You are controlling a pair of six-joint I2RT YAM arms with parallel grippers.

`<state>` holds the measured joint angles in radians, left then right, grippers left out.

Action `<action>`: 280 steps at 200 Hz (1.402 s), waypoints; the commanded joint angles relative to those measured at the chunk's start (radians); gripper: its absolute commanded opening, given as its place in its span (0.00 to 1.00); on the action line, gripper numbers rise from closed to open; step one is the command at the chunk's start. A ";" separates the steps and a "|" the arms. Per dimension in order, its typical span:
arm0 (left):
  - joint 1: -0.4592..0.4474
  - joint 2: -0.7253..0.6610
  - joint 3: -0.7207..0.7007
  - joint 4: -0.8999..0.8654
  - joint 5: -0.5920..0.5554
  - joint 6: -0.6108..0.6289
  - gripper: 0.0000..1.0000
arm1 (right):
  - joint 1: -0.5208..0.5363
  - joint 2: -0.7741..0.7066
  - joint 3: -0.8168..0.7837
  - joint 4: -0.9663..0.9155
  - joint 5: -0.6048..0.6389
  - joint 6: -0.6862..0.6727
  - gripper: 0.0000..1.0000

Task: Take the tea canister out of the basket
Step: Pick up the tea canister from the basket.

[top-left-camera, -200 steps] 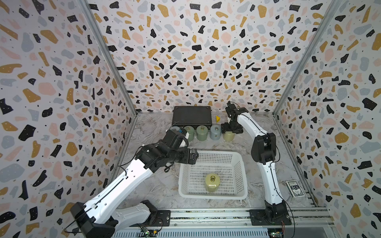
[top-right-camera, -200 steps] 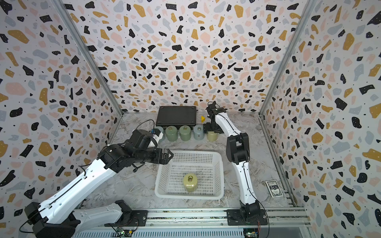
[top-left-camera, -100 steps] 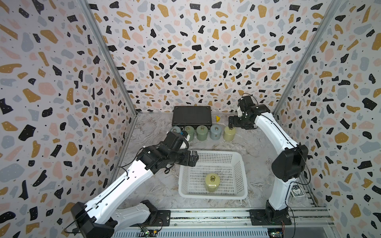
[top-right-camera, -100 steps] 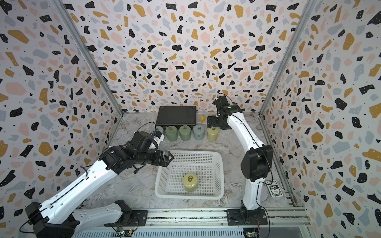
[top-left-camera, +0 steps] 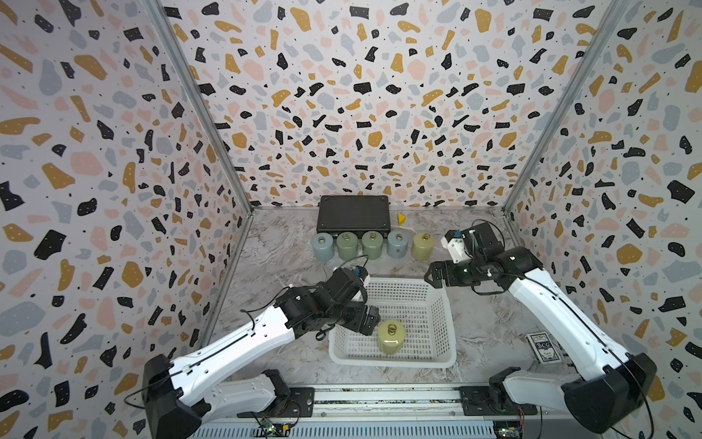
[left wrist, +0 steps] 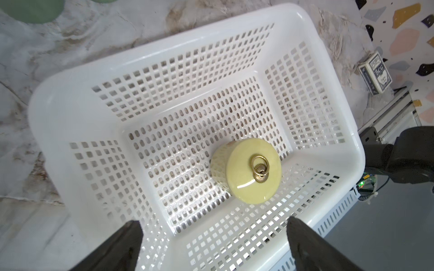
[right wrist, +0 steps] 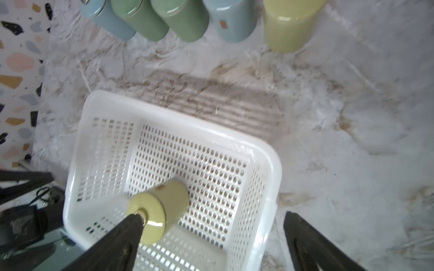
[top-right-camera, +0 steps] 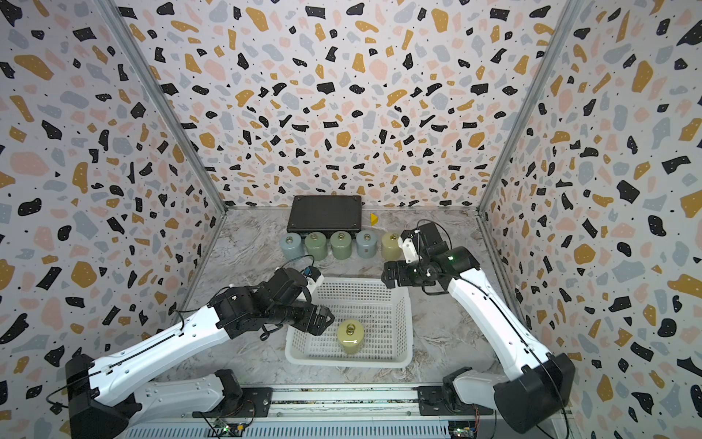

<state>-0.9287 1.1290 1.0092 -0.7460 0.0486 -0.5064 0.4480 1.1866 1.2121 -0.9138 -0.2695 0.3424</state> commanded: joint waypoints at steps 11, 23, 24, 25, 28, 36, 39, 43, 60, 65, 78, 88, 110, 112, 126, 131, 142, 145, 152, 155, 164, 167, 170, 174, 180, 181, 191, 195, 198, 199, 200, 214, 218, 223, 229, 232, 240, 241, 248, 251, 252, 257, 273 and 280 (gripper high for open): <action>-0.074 0.038 -0.029 0.070 -0.063 -0.054 1.00 | 0.047 -0.207 -0.125 -0.033 -0.107 -0.022 0.99; -0.103 0.057 -0.032 0.087 -0.078 -0.067 1.00 | 0.059 -0.291 -0.176 -0.026 -0.126 -0.011 0.99; -0.104 0.059 -0.033 0.089 -0.078 -0.068 1.00 | 0.060 -0.298 -0.181 -0.025 -0.127 -0.010 0.99; -0.108 0.062 -0.033 0.091 -0.079 -0.070 1.00 | 0.061 -0.304 -0.185 -0.024 -0.127 -0.008 0.99; -0.114 0.067 -0.034 0.096 -0.081 -0.075 1.00 | 0.063 -0.323 -0.196 -0.024 -0.128 -0.006 0.99; -0.131 0.083 -0.037 0.108 -0.085 -0.085 1.00 | 0.069 -0.372 -0.218 -0.027 -0.126 0.004 0.99; -0.138 0.090 -0.038 0.112 -0.087 -0.087 1.00 | 0.070 -0.386 -0.225 -0.030 -0.123 0.008 0.99; -0.144 0.097 -0.039 0.120 -0.088 -0.091 1.00 | 0.074 -0.408 -0.232 -0.037 -0.118 0.011 0.99; -0.176 0.129 -0.041 0.138 -0.100 -0.097 1.00 | 0.083 -0.481 -0.245 -0.073 -0.098 0.012 0.99; -0.183 0.134 -0.041 0.144 -0.102 -0.096 1.00 | 0.085 -0.501 -0.249 -0.082 -0.095 0.008 0.99; -0.197 0.153 -0.043 0.158 -0.102 -0.096 1.00 | 0.086 -0.552 -0.255 -0.107 -0.070 -0.002 0.99; -0.206 0.163 -0.044 0.172 -0.095 -0.091 1.00 | 0.087 -0.577 -0.256 -0.129 -0.059 -0.011 0.99; -0.223 0.193 -0.043 0.193 -0.080 -0.087 1.00 | 0.088 -0.615 -0.255 -0.142 -0.059 -0.012 0.99; -0.224 0.195 -0.043 0.195 -0.078 -0.087 1.00 | 0.087 -0.616 -0.255 -0.142 -0.056 -0.012 0.99; -0.236 0.217 -0.039 0.196 -0.082 -0.084 1.00 | 0.088 -0.623 -0.255 -0.149 -0.050 -0.012 0.99; -0.238 0.226 -0.037 0.194 -0.082 -0.083 1.00 | 0.088 -0.623 -0.255 -0.149 -0.053 -0.011 0.99; -0.240 0.246 -0.036 0.194 -0.081 -0.085 1.00 | 0.087 -0.621 -0.256 -0.150 -0.049 -0.010 0.99; -0.240 0.251 -0.036 0.195 -0.080 -0.086 1.00 | 0.087 -0.622 -0.256 -0.150 -0.047 -0.009 0.99; -0.242 0.264 -0.035 0.194 -0.078 -0.085 1.00 | 0.088 -0.617 -0.256 -0.149 -0.046 -0.009 0.99; -0.243 0.269 -0.034 0.195 -0.078 -0.084 1.00 | 0.089 -0.616 -0.256 -0.148 -0.047 -0.009 0.99; -0.244 0.285 -0.028 0.197 -0.074 -0.082 1.00 | 0.089 -0.612 -0.256 -0.148 -0.049 -0.011 0.99; -0.245 0.291 -0.027 0.198 -0.073 -0.080 1.00 | 0.089 -0.609 -0.256 -0.148 -0.050 -0.011 0.99; -0.245 0.296 -0.024 0.198 -0.073 -0.078 1.00 | 0.089 -0.608 -0.256 -0.149 -0.050 -0.011 0.99; -0.246 0.302 -0.020 0.198 -0.073 -0.077 1.00 | 0.090 -0.605 -0.256 -0.149 -0.050 -0.011 0.99; -0.247 0.314 -0.015 0.197 -0.073 -0.075 1.00 | 0.089 -0.599 -0.255 -0.150 -0.051 -0.011 0.99; -0.248 0.316 -0.013 0.197 -0.073 -0.073 1.00 | 0.090 -0.598 -0.255 -0.151 -0.052 -0.012 0.99; -0.248 0.334 -0.004 0.199 -0.070 -0.069 1.00 | 0.089 -0.592 -0.255 -0.149 -0.054 -0.013 0.99; -0.249 0.341 -0.001 0.198 -0.068 -0.066 1.00 | 0.089 -0.591 -0.255 -0.149 -0.057 -0.013 0.99; -0.249 0.345 0.003 0.198 -0.066 -0.065 1.00 | 0.089 -0.589 -0.256 -0.149 -0.056 -0.013 0.99; -0.249 0.346 0.004 0.198 -0.065 -0.064 1.00 | 0.089 -0.589 -0.256 -0.149 -0.057 -0.013 0.99; -0.249 0.348 0.004 0.198 -0.064 -0.063 1.00 | 0.089 -0.589 -0.256 -0.149 -0.056 -0.014 0.99; -0.252 0.368 0.016 0.202 -0.058 -0.055 1.00 | 0.090 -0.585 -0.255 -0.147 -0.058 -0.013 0.99; -0.253 0.374 0.018 0.205 -0.056 -0.051 1.00 | 0.089 -0.584 -0.256 -0.146 -0.058 -0.012 0.99; -0.253 0.381 0.020 0.207 -0.056 -0.050 1.00 | 0.089 -0.583 -0.256 -0.146 -0.056 -0.011 0.99; -0.254 0.390 0.023 0.208 -0.058 -0.047 1.00 | 0.090 -0.581 -0.256 -0.145 -0.056 -0.011 0.99; -0.253 0.394 0.024 0.211 -0.058 -0.045 1.00 | 0.089 -0.580 -0.256 -0.145 -0.055 -0.011 0.99; -0.254 0.405 0.027 0.214 -0.061 -0.041 1.00 | 0.089 -0.575 -0.256 -0.144 -0.057 -0.010 0.99; -0.254 0.406 0.027 0.214 -0.061 -0.041 1.00 | 0.089 -0.575 -0.256 -0.145 -0.058 -0.011 0.99; -0.254 0.417 0.030 0.217 -0.063 -0.038 1.00 | 0.089 -0.571 -0.256 -0.146 -0.060 -0.011 0.99; -0.254 0.420 0.031 0.217 -0.064 -0.038 1.00 | 0.090 -0.568 -0.256 -0.147 -0.060 -0.011 0.99; -0.254 0.421 0.031 0.217 -0.064 -0.037 1.00 | 0.090 -0.568 -0.256 -0.147 -0.060 -0.011 0.99; -0.253 0.429 0.032 0.220 -0.065 -0.033 1.00 | 0.089 -0.565 -0.256 -0.148 -0.060 -0.011 0.99; -0.253 0.449 0.037 0.223 -0.071 -0.026 1.00 | 0.091 -0.563 -0.255 -0.149 -0.062 -0.011 0.99; -0.254 0.456 0.040 0.221 -0.074 -0.023 1.00 | 0.091 -0.562 -0.255 -0.149 -0.066 -0.011 0.99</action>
<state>-1.1755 1.5593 1.0130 -0.5446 -0.0174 -0.5579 0.5327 0.6163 0.9565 -1.0470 -0.3283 0.3389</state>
